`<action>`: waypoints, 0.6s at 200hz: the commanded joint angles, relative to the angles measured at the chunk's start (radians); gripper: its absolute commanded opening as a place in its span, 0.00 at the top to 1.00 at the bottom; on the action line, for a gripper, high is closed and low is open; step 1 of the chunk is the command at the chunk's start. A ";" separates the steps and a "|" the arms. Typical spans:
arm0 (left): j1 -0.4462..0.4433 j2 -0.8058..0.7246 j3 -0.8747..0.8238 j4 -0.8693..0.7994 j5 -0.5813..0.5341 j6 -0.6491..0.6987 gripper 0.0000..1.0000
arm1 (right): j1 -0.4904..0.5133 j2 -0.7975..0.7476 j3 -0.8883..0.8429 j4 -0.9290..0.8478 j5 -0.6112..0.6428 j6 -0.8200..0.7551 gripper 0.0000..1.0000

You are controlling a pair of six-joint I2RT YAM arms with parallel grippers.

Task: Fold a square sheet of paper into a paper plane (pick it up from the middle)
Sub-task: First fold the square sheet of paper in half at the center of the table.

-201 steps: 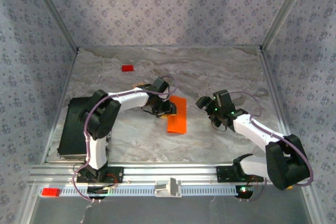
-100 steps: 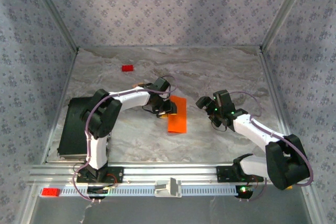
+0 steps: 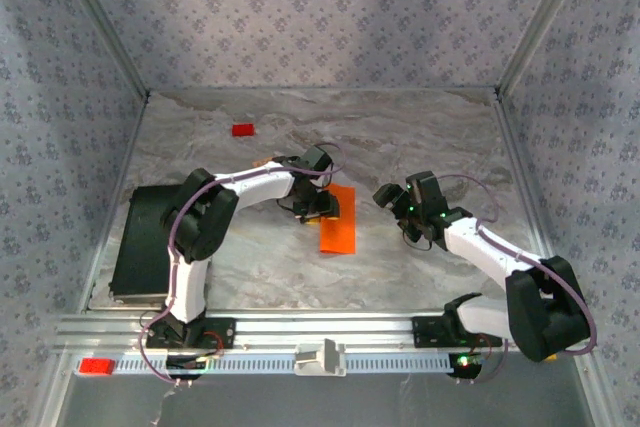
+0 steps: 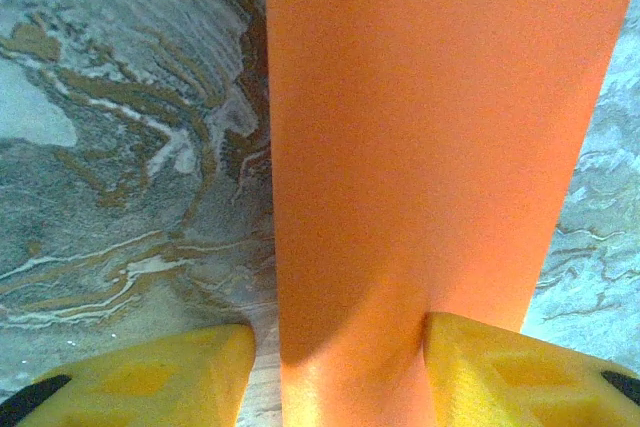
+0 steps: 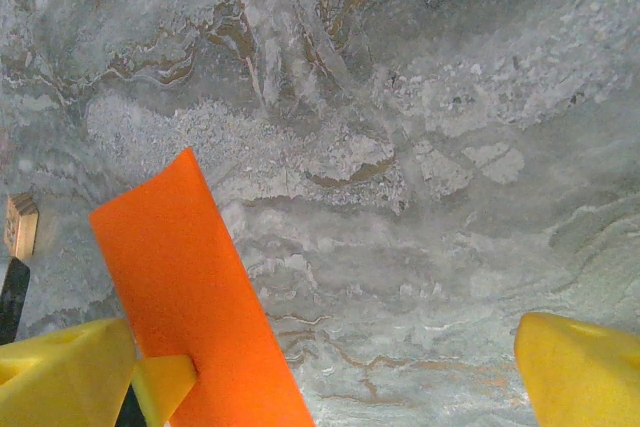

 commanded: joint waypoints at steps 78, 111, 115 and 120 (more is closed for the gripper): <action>0.002 0.129 0.021 -0.001 -0.092 0.055 0.49 | 0.005 0.012 0.016 -0.011 0.004 -0.002 0.01; 0.003 0.136 0.031 -0.009 -0.097 0.066 0.48 | 0.004 0.016 0.017 -0.008 0.004 -0.002 0.01; 0.003 0.137 0.031 -0.011 -0.098 0.066 0.48 | 0.004 0.016 0.015 -0.009 0.003 -0.003 0.01; 0.003 0.139 0.033 -0.015 -0.101 0.067 0.48 | 0.004 0.017 0.016 -0.008 0.003 -0.002 0.01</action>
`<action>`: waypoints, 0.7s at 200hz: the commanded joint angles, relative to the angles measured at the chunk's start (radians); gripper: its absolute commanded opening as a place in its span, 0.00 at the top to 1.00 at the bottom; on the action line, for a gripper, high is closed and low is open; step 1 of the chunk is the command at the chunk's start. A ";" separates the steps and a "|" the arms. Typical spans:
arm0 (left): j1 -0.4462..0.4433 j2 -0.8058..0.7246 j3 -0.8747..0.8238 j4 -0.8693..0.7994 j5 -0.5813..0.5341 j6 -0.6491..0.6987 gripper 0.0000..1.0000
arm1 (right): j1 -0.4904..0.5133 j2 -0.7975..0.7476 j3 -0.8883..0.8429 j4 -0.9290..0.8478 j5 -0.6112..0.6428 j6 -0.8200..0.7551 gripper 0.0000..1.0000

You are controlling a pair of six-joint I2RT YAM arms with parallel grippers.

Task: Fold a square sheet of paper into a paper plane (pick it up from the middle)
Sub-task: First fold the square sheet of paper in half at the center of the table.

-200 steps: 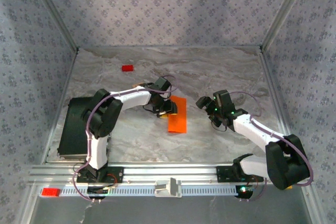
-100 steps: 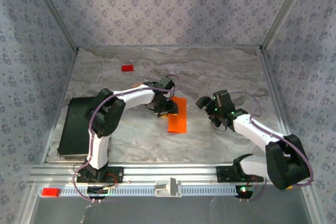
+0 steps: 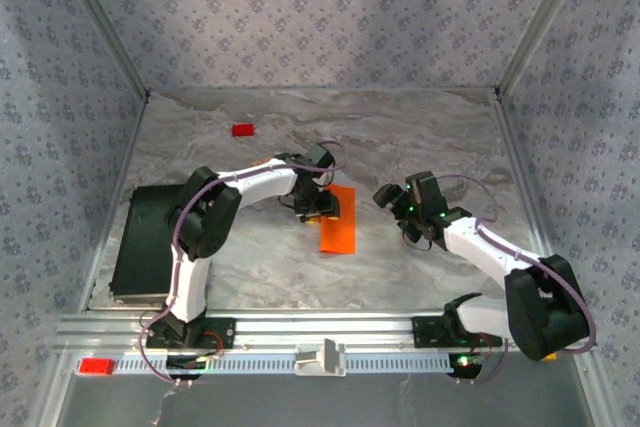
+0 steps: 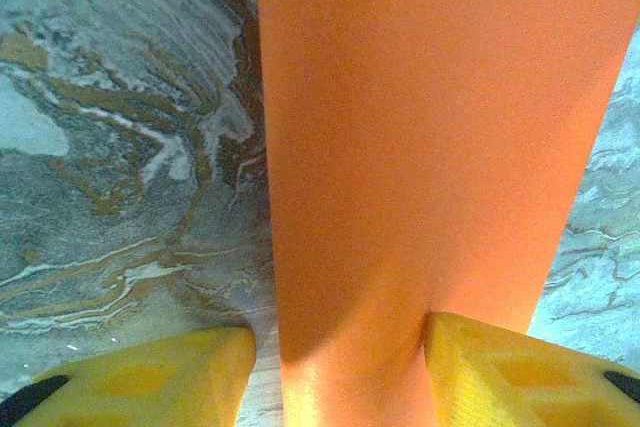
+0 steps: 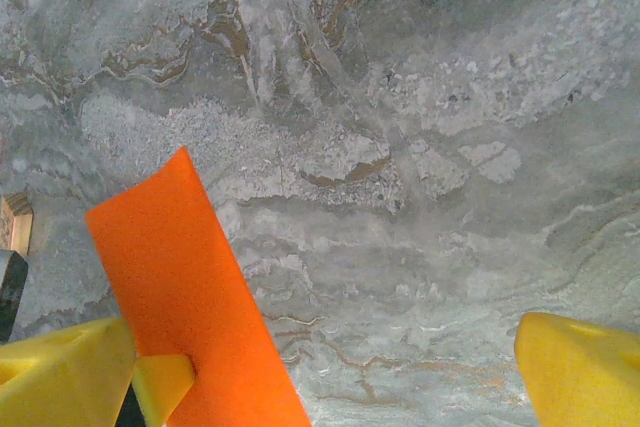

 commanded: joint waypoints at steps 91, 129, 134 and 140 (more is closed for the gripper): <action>0.002 0.116 -0.022 0.046 -0.102 0.042 0.48 | 0.007 0.034 0.022 0.038 -0.042 -0.028 0.01; 0.003 0.116 -0.022 0.050 -0.099 0.031 0.48 | 0.025 0.074 0.038 0.084 -0.090 -0.061 0.05; 0.003 0.116 -0.022 0.053 -0.097 0.030 0.48 | 0.029 0.083 0.042 0.090 -0.096 -0.065 0.06; 0.003 0.117 -0.023 0.054 -0.096 0.029 0.48 | 0.032 0.093 0.046 0.098 -0.107 -0.072 0.08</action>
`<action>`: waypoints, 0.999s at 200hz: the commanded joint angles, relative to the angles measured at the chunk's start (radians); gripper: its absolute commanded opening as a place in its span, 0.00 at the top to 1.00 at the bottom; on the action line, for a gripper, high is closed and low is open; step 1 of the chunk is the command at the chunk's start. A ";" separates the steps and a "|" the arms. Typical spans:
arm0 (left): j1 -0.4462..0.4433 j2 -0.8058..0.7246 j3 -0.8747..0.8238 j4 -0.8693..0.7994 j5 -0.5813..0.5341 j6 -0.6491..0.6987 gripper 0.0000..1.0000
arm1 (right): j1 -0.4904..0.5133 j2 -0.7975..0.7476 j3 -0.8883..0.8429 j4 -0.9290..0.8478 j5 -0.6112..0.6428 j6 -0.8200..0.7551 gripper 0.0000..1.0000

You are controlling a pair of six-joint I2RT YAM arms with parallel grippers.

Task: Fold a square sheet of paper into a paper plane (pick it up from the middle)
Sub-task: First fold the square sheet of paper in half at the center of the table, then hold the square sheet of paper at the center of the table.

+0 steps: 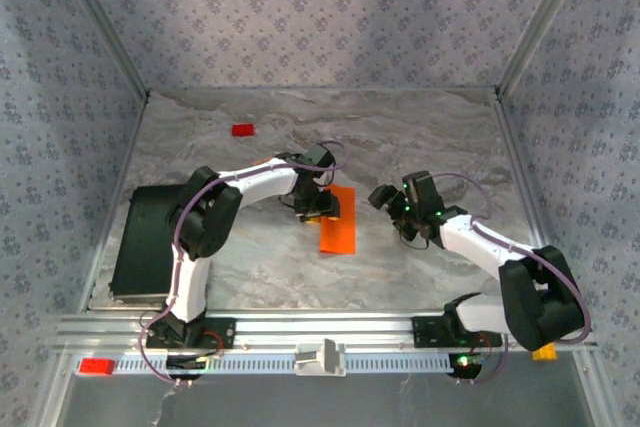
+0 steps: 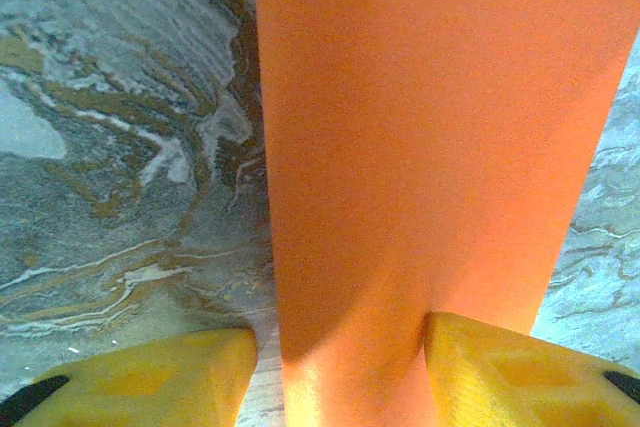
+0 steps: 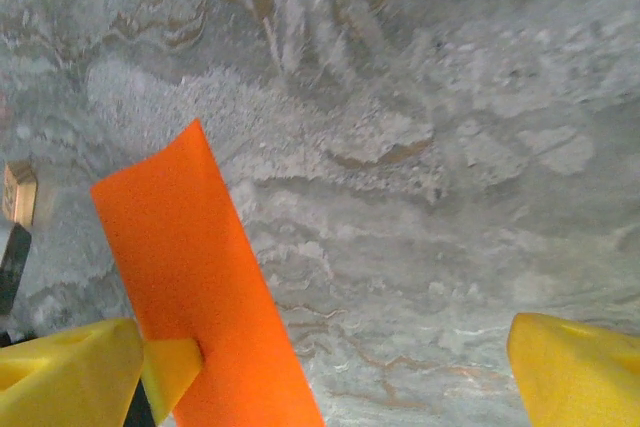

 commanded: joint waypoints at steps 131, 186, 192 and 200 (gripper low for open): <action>0.003 0.107 -0.043 0.070 -0.099 0.018 0.48 | 0.100 0.356 0.182 0.130 -0.278 -0.116 0.97; 0.002 0.107 -0.046 0.073 -0.099 0.018 0.48 | 0.109 0.412 0.205 0.147 -0.317 -0.116 1.00; 0.003 0.107 -0.045 0.074 -0.097 0.018 0.48 | 0.109 0.418 0.205 0.147 -0.321 -0.118 1.00; 0.003 0.107 -0.045 0.074 -0.097 0.018 0.48 | 0.109 0.426 0.203 0.144 -0.324 -0.120 1.00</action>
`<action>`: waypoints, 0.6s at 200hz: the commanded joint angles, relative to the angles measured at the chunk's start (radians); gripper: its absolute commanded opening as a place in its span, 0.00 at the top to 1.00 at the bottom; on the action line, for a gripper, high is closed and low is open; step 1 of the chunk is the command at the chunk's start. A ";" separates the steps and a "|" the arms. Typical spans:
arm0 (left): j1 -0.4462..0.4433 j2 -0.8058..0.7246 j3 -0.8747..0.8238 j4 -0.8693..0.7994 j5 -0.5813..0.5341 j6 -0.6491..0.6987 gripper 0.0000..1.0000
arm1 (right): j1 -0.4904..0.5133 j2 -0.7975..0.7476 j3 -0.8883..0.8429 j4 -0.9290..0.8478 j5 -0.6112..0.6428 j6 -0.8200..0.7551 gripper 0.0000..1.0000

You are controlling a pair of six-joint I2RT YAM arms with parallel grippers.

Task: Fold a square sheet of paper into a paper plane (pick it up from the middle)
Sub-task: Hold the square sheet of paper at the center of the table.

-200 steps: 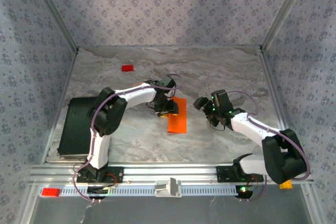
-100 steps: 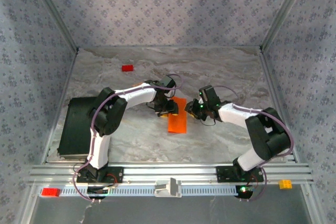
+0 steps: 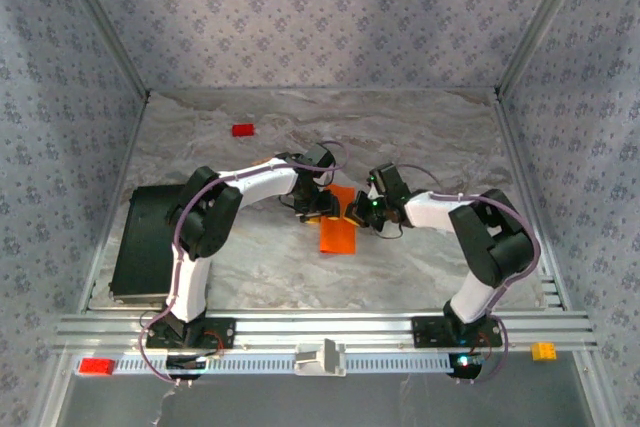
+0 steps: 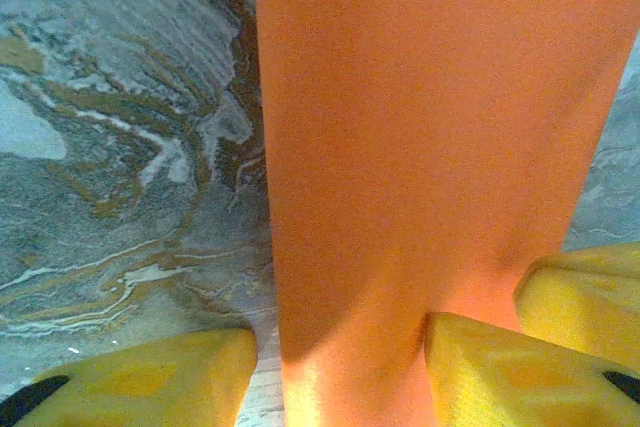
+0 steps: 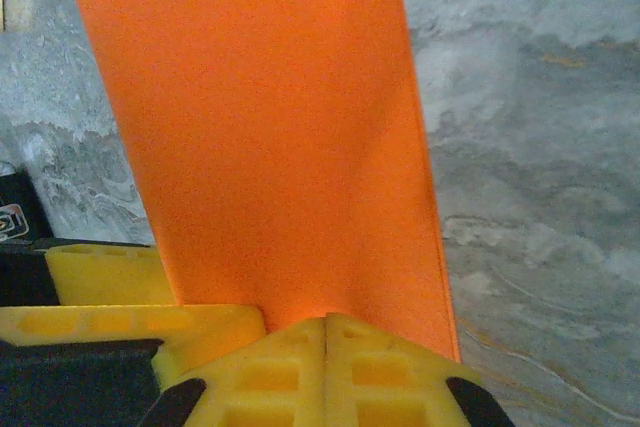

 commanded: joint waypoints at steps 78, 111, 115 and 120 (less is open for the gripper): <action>0.002 0.045 -0.049 0.094 -0.068 0.002 0.47 | -0.051 0.106 -0.028 -0.101 -0.032 -0.152 1.00; 0.007 -0.078 -0.046 0.106 -0.069 -0.008 0.44 | -0.078 0.136 0.041 -0.213 -0.041 -0.267 1.00; 0.008 -0.092 -0.046 0.104 -0.069 -0.010 0.44 | -0.080 0.137 0.047 -0.224 -0.041 -0.276 1.00; 0.011 -0.110 -0.048 0.106 -0.070 -0.010 0.44 | -0.085 0.140 0.055 -0.234 -0.043 -0.288 1.00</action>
